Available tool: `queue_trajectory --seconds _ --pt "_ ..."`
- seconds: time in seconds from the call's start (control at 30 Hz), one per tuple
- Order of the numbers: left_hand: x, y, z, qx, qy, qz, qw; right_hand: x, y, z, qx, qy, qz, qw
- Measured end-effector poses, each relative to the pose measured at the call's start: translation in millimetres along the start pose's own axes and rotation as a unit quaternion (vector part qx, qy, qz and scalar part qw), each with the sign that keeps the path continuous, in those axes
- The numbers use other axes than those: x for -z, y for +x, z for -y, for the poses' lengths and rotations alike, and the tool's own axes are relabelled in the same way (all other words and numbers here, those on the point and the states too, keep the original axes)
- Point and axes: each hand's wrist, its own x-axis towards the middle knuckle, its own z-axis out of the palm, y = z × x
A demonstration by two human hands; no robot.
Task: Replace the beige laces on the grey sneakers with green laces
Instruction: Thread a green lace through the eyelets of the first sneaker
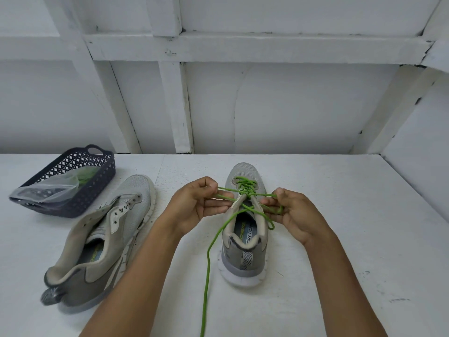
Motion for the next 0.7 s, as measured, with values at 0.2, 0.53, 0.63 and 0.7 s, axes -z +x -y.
queue_trajectory --seconds 0.2,0.53,0.63,0.7 --pt "3.4 2.7 18.8 -0.014 -0.097 0.001 0.995 2.9 -1.7 -4.6 -0.001 0.077 -0.01 0.997" --pt "9.5 -20.9 10.2 0.024 0.398 0.062 0.915 27.0 -13.7 -12.6 0.014 -0.282 0.116 0.952" --pt "5.8 -25.4 7.9 0.009 0.416 0.066 0.907 27.6 -16.5 -14.0 0.021 -0.294 0.123 0.948" --pt "5.4 -28.4 4.5 -0.001 0.409 0.071 0.91 26.9 -18.7 -13.9 0.018 -0.315 0.112 0.942"
